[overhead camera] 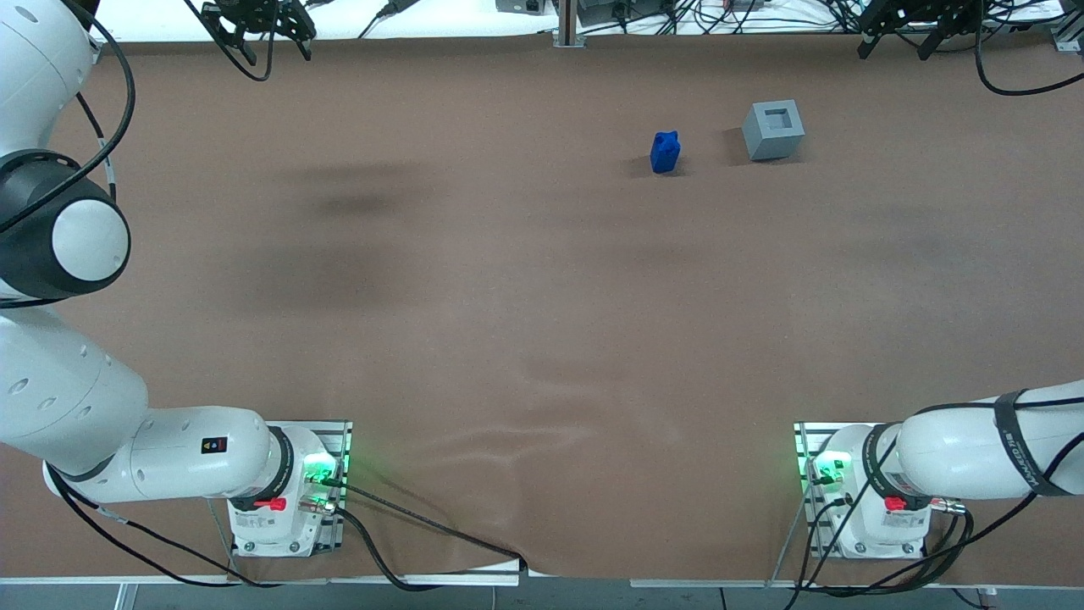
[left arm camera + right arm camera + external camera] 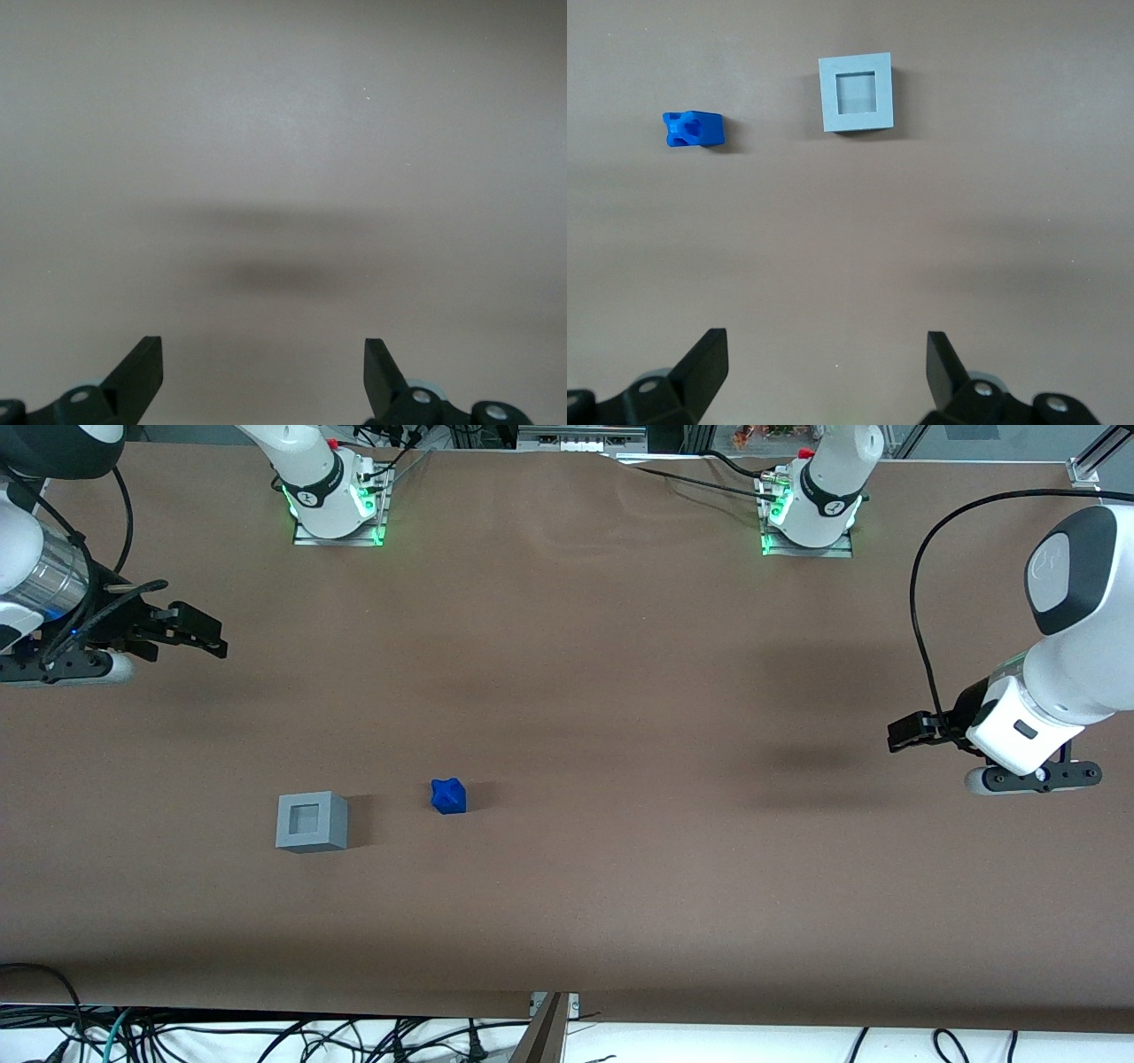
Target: Insert blue part into gray base with right arm
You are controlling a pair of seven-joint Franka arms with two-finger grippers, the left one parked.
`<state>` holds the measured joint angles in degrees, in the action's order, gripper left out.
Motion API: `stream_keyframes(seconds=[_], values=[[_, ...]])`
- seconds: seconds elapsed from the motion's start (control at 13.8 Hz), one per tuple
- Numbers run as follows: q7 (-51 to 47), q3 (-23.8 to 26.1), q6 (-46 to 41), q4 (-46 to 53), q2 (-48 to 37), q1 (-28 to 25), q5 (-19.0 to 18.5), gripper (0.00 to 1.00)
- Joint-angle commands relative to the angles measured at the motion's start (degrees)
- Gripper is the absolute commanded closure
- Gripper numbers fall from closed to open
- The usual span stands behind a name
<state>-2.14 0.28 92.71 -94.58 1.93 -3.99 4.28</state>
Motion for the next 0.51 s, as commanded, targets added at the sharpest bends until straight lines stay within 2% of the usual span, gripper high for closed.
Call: stream_keyframes(seconds=[0.0,0.14,0.43], values=[[0.55,1.39,-0.60,0.80,-0.26,1.09,-0.94,0.01],[0.38,1.65,-1.75,0.80,-0.44,1.09,-2.26,0.01],[0.99,1.74,-1.66,0.89,-0.35,1.09,-2.17,0.01]])
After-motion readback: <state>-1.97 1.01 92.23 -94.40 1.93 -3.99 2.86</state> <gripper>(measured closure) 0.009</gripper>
